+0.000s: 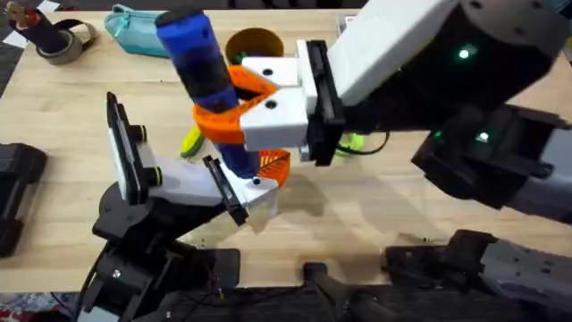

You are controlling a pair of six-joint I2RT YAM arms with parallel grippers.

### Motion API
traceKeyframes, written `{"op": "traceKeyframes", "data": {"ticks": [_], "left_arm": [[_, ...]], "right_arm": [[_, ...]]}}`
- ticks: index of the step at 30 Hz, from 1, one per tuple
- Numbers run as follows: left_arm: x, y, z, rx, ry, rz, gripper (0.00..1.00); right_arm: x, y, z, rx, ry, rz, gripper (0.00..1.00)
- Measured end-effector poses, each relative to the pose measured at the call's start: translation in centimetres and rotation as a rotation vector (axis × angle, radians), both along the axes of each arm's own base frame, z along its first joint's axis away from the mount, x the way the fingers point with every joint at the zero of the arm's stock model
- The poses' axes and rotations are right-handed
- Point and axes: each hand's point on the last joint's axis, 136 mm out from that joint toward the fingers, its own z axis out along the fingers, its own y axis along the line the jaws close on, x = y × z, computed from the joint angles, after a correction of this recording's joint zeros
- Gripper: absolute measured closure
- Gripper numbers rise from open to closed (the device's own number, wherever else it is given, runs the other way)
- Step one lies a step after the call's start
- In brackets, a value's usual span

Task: Pick up the gripper from the table and insert it into the empty holder that is missing its gripper. Then pick up a screw, insert it into the mounting hole, and use the screwdriver to tighten it. Finally, clean up the table by picking up the vegetable and placing it into the bucket.

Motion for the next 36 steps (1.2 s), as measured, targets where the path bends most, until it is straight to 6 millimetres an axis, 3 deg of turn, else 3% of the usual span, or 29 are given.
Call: {"op": "traceKeyframes", "data": {"ticks": [6, 20, 30, 36], "left_arm": [[0.0, 0.0, 0.0, 0.0, 0.0, 0.0, 0.99], [0.0, 0.0, 0.0, 0.0, 0.0, 0.001, 0.99], [0.0, 0.0, 0.0, 0.0, 0.0, 0.001, 0.99], [0.0, 0.0, 0.0, 0.0, 0.0, 0.001, 0.99]], "right_arm": [[-1.2, 0.1, -0.1, -0.014, -0.03, 0.028, 0.97], [-0.6, -0.1, 0.9, 0.026, -0.22, -0.019, 0.971], [-0.4, 0.0, 1.5, 0.057, -0.238, -0.025, 0.97], [0.1, 0.5, 0.7, 0.04, -0.177, -0.02, 0.97]]}}
